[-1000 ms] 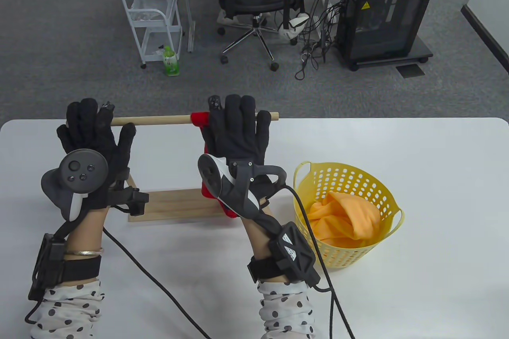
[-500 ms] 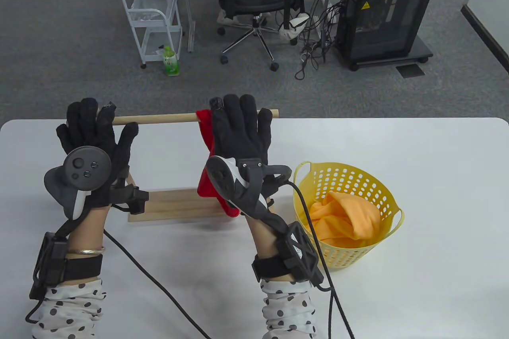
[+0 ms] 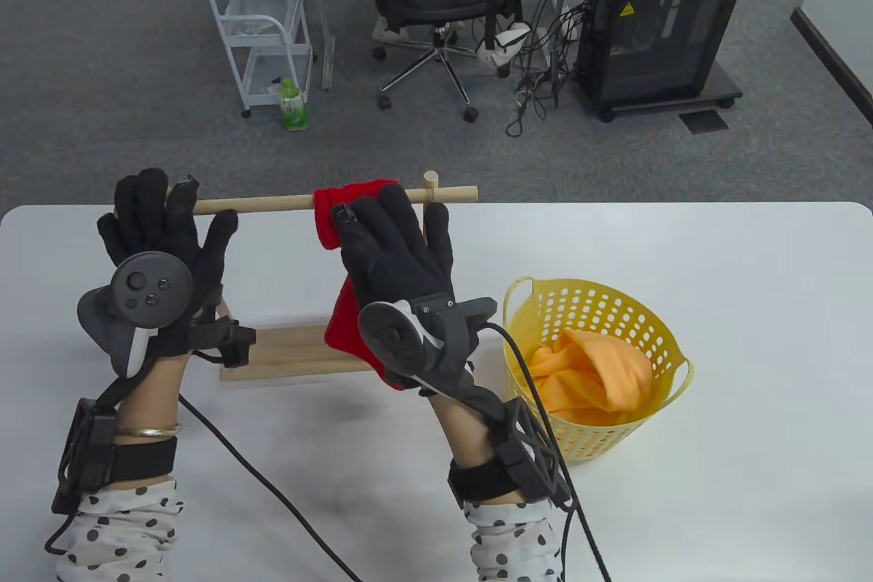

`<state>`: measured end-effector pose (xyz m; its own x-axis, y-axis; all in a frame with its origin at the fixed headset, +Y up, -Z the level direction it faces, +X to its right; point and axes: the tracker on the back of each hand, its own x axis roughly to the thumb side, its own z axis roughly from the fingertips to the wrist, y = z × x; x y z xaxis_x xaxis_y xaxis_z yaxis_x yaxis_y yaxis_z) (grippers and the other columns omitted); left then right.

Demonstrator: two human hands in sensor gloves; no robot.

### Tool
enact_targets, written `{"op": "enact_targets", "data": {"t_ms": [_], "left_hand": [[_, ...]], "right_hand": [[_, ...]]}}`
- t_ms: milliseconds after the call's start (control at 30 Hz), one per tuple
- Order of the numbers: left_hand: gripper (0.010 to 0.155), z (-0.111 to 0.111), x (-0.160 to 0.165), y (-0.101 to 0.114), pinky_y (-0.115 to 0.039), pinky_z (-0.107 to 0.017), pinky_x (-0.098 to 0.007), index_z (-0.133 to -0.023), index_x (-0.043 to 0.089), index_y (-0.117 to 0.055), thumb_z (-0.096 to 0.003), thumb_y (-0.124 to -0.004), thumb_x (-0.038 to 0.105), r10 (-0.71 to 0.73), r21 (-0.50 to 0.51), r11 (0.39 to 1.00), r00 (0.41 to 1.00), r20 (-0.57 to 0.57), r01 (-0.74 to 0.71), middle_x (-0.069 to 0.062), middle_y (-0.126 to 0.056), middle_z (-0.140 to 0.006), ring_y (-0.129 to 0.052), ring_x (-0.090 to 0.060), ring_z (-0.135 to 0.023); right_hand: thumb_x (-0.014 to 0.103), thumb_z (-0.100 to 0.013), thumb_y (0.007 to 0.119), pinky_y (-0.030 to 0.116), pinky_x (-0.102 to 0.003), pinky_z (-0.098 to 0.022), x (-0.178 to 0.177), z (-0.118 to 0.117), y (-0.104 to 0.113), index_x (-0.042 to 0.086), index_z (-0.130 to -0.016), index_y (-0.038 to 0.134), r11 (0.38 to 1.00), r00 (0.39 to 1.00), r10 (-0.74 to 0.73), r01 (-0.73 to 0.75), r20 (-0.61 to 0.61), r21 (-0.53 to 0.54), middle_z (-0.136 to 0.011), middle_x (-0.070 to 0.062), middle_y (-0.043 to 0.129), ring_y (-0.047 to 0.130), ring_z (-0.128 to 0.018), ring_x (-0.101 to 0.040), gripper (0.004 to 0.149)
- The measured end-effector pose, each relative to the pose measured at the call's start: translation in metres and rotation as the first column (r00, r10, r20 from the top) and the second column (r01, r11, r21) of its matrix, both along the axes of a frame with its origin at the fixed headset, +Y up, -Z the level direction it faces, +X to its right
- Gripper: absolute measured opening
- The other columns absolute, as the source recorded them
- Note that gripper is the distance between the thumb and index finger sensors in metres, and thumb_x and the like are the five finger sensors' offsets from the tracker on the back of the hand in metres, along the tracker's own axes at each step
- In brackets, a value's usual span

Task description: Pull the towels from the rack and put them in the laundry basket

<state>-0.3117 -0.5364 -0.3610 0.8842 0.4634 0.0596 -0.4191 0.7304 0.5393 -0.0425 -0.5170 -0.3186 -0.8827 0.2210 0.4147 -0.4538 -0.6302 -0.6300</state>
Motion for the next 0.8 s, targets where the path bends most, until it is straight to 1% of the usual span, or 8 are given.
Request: {"op": "enact_targets", "data": {"t_ms": [100, 267, 400, 533, 600, 700, 800], "left_hand": [[0.069, 0.0, 0.0, 0.0, 0.0, -0.091, -0.052, -0.119, 0.034, -0.038, -0.0602, -0.046, 0.069, 0.0, 0.002, 1.0, 1.0, 0.001, 0.0, 0.011, -0.014, -0.13, -0.001, -0.015, -0.124], [0.069, 0.0, 0.0, -0.001, 0.0, -0.091, -0.052, -0.119, 0.034, -0.038, -0.0602, -0.046, 0.07, -0.004, 0.004, 1.0, 1.0, 0.0, 0.004, 0.011, -0.014, -0.13, 0.0, -0.015, -0.124], [0.069, 0.001, 0.0, -0.001, 0.0, -0.091, -0.052, -0.118, 0.034, -0.038, -0.0602, -0.046, 0.07, -0.005, 0.006, 1.0, 1.0, 0.0, 0.005, 0.011, -0.014, -0.13, 0.0, -0.015, -0.124], [0.069, 0.0, 0.0, -0.001, 0.0, -0.091, -0.052, -0.119, 0.034, -0.038, -0.0601, -0.046, 0.07, -0.003, 0.008, 1.0, 1.0, 0.0, 0.003, 0.011, -0.014, -0.13, 0.0, -0.015, -0.124], [0.069, 0.0, 0.0, -0.001, 0.0, -0.091, -0.052, -0.119, 0.034, -0.038, -0.0601, -0.046, 0.07, -0.003, 0.009, 1.0, 1.0, 0.0, 0.003, 0.011, -0.013, -0.13, 0.0, -0.014, -0.124], [0.069, 0.0, 0.0, -0.001, 0.0, -0.091, -0.052, -0.119, 0.034, -0.038, -0.0601, -0.046, 0.07, -0.003, 0.011, 1.0, 1.0, 0.0, 0.003, 0.011, -0.013, -0.13, 0.0, -0.014, -0.124], [0.069, 0.001, 0.0, -0.002, -0.001, -0.091, -0.052, -0.119, 0.034, -0.038, -0.0602, -0.046, 0.07, -0.005, 0.013, 1.0, 1.0, 0.0, 0.005, 0.011, -0.014, -0.13, 0.0, -0.015, -0.124]], "right_hand": [[0.044, -0.058, 0.069, 0.044, -0.05, -0.085, -0.001, 0.004, -0.003, 0.035, -0.099, 0.079, 1.0, 1.0, 0.008, -0.009, -0.029, -0.009, -0.102, 0.008, 0.082, 0.066, -0.108, -0.017, 0.043], [0.043, -0.058, 0.068, 0.049, -0.049, -0.083, 0.005, 0.006, -0.003, 0.032, -0.098, 0.08, 0.999, 0.998, -0.006, 0.004, -0.063, -0.032, -0.09, 0.007, 0.091, 0.079, -0.099, -0.018, 0.043], [0.045, -0.058, 0.07, 0.051, -0.05, -0.082, 0.013, 0.01, -0.003, 0.031, -0.096, 0.082, 0.997, 0.997, 0.014, -0.019, -0.076, -0.069, -0.088, 0.006, 0.093, 0.081, -0.097, -0.017, 0.043], [0.045, -0.058, 0.07, 0.054, -0.049, -0.081, 0.024, 0.016, -0.005, 0.03, -0.096, 0.083, 0.992, 0.995, 0.065, -0.073, -0.08, -0.107, -0.086, 0.006, 0.094, 0.083, -0.094, -0.017, 0.043], [0.045, -0.058, 0.07, 0.055, -0.049, -0.081, 0.031, 0.02, -0.007, 0.03, -0.096, 0.083, 0.985, 0.993, 0.099, -0.107, -0.064, -0.135, -0.084, 0.007, 0.095, 0.084, -0.093, -0.017, 0.043], [0.045, -0.058, 0.07, 0.056, -0.048, -0.08, 0.043, 0.025, -0.007, 0.029, -0.096, 0.083, 0.981, 0.991, 0.132, -0.133, -0.018, -0.139, -0.081, 0.007, 0.096, 0.086, -0.091, -0.016, 0.043], [0.045, -0.058, 0.07, 0.058, -0.048, -0.079, 0.056, 0.03, -0.005, 0.029, -0.096, 0.083, 0.98, 0.992, 0.126, -0.123, 0.009, -0.158, -0.078, 0.008, 0.097, 0.089, -0.087, -0.016, 0.043]]}}
